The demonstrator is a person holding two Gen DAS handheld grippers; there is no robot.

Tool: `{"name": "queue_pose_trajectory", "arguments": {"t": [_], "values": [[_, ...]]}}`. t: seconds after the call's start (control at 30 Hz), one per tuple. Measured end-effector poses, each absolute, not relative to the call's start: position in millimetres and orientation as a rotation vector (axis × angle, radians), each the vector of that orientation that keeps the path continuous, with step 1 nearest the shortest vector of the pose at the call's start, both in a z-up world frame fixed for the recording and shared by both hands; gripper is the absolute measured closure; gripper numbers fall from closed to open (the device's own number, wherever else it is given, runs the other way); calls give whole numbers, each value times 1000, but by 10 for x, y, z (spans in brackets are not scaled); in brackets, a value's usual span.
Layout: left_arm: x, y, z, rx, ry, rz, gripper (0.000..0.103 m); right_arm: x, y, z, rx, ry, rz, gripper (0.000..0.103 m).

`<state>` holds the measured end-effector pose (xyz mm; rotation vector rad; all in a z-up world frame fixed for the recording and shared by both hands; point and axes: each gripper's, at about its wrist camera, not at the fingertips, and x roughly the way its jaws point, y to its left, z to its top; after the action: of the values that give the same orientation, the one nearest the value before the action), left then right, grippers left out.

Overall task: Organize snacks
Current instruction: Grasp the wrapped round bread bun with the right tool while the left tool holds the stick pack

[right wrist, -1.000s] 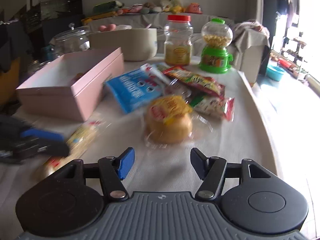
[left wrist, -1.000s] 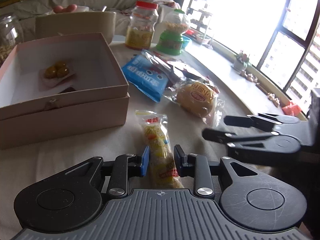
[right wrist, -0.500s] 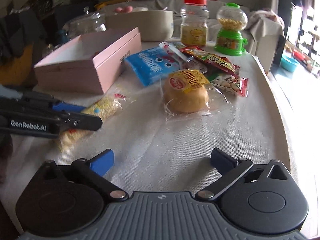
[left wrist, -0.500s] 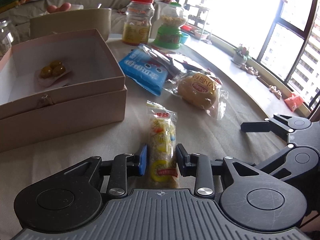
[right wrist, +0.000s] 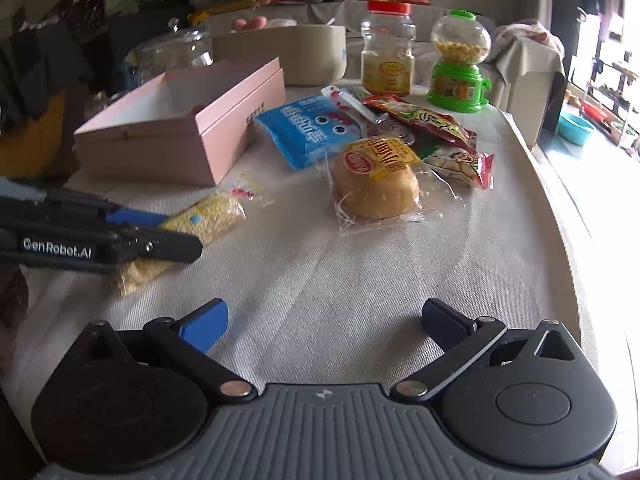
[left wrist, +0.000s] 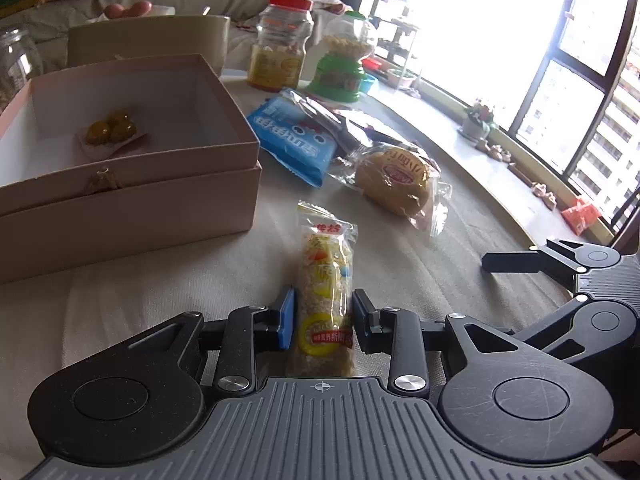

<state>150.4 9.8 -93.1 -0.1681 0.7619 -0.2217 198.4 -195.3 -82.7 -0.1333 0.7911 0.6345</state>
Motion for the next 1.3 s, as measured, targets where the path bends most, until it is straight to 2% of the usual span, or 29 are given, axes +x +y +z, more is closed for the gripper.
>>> {"name": "queue_pose_trajectory", "arguments": {"t": [0.13, 0.2, 0.37, 0.57, 0.77, 0.93, 1.1, 1.3], "values": [[1490, 82, -936, -162, 753, -218, 68, 2040, -1944, -803, -142, 816, 640, 1], [1480, 73, -940, -157, 749, -217, 68, 2086, -1954, -768, -123, 819, 626, 4], [1454, 75, -947, -155, 738, -215, 68, 2344, -1999, -583, -52, 709, 563, 5], [1449, 116, -948, -175, 739, -224, 68, 2778, -1808, -627, -35, 733, 527, 5], [1470, 171, -957, -208, 742, -235, 68, 2757, -1703, -637, -50, 743, 526, 11], [1465, 160, -958, -207, 742, -235, 68, 2602, -1840, -612, 24, 809, 644, 11], [1467, 162, -963, -213, 740, -231, 68, 2714, -2091, -650, 217, 971, 665, 11], [1465, 170, -968, -216, 740, -234, 68, 2648, -1969, -609, 32, 804, 485, 11]]}}
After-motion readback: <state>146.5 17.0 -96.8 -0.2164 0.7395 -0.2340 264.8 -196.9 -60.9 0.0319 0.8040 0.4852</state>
